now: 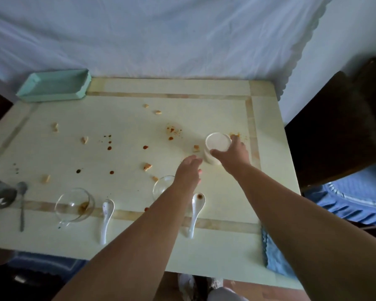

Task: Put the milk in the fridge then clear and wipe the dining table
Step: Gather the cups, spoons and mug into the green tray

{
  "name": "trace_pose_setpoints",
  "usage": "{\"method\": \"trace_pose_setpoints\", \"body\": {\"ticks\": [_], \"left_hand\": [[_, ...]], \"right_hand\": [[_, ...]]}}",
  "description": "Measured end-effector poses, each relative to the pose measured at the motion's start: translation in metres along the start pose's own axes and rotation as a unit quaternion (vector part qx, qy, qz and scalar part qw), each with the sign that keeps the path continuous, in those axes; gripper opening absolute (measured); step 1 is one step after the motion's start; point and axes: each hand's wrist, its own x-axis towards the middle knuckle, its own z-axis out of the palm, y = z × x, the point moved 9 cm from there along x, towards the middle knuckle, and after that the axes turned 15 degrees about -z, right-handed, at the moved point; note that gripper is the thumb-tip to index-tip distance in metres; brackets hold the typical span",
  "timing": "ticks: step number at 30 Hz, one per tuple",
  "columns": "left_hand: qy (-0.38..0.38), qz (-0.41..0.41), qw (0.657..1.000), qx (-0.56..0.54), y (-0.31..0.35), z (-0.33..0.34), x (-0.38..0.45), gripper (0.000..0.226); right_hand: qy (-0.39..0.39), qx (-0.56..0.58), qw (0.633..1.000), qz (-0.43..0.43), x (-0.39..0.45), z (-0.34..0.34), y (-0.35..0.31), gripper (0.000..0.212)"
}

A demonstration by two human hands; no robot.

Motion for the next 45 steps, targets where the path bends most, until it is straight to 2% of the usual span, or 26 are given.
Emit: {"method": "trace_pose_setpoints", "body": {"ticks": [4,9,14,18,24,29,33,35,40,43,45], "left_hand": [[0.019,0.005,1.0,0.016,0.02,-0.005,0.008,0.044],[0.008,-0.02,0.999,0.028,0.024,0.01,0.023,0.049],[0.012,-0.042,0.998,0.042,0.01,0.019,0.035,0.054],[0.018,-0.051,0.998,0.028,0.006,0.016,0.039,0.051],[0.018,-0.035,0.998,0.048,0.013,0.009,0.039,0.048],[0.011,-0.038,0.998,0.043,0.02,-0.006,0.036,0.037],[0.006,-0.037,0.996,0.076,0.03,-0.021,0.03,0.078],[0.007,-0.021,0.994,0.104,0.038,-0.03,0.025,0.089],[-0.02,-0.01,0.991,0.128,0.056,-0.071,0.015,0.071],[-0.038,-0.016,0.995,0.094,0.065,-0.1,0.015,0.037],[-0.037,-0.018,0.997,0.071,0.068,-0.12,0.014,0.025]], "right_hand": [[-0.034,-0.038,0.998,-0.036,0.019,0.014,-0.008,0.095],[-0.078,-0.077,0.993,-0.042,0.042,0.031,0.008,0.109],[-0.106,-0.102,0.988,-0.041,0.053,0.043,0.03,0.112],[-0.087,-0.085,0.992,-0.036,0.058,0.045,0.037,0.114],[-0.055,-0.084,0.994,-0.035,0.056,0.042,0.031,0.107],[-0.015,-0.079,0.996,-0.03,0.033,0.037,0.016,0.106],[0.043,-0.074,0.996,-0.035,0.008,0.03,-0.016,0.106],[0.056,-0.077,0.994,-0.045,-0.001,0.03,-0.038,0.103],[0.08,-0.08,0.991,-0.074,-0.019,0.053,-0.103,0.098],[0.101,-0.068,0.989,-0.08,-0.025,0.071,-0.136,0.09],[0.098,-0.063,0.989,-0.089,-0.027,0.084,-0.154,0.09]]}}
